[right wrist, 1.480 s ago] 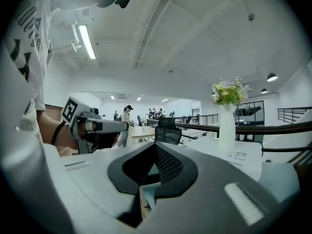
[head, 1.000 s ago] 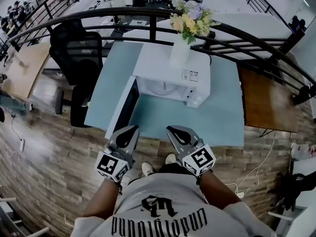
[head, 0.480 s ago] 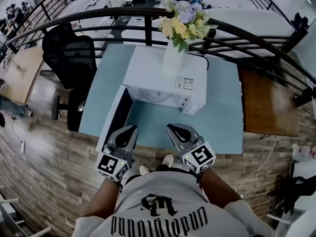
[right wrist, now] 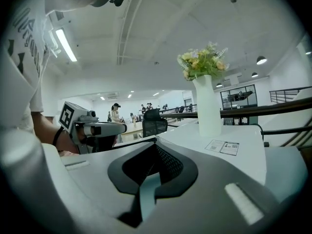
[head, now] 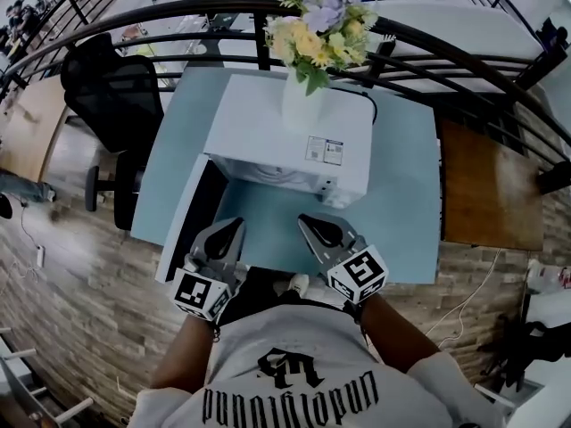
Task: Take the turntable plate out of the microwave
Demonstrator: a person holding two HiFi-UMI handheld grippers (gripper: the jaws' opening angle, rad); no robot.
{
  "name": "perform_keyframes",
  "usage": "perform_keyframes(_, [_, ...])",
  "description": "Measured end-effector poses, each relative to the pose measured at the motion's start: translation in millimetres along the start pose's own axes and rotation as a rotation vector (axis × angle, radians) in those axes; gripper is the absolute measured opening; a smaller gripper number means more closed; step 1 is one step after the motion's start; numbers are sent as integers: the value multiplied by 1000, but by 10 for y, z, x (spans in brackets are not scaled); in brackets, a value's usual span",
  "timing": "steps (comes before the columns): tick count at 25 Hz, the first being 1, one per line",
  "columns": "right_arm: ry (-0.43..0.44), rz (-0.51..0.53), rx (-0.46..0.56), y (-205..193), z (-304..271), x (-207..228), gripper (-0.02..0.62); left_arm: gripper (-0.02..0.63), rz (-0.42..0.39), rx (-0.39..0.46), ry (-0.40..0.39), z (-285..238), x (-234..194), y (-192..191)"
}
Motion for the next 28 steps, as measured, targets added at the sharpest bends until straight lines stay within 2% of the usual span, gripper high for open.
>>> perform_keyframes(13, [-72,-165,-71,-628,-560,396,2,49,32,-64,-20,-465,-520,-452])
perform_keyframes(15, [-75,-188,-82,-758,-647,452,34,49,52,-66,-18,-501,-601,-536])
perform_keyframes(19, [-87,-229,-121,-1047,-790,540,46,49,69,-80,-20,-554,-721,-654])
perform_keyframes(28, [-181,-436,-145,-1595,-959,742,67,49,108,-100,-5,-659,-898,-1015])
Point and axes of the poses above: the fingertips, and each gripper's own axes: z backward along the fingers, x to its right, y out of its top, the point moved 10 cm from there along z, backward along the fingers, and after that the axes turned 12 degrees about x, right-handed, at the moved point
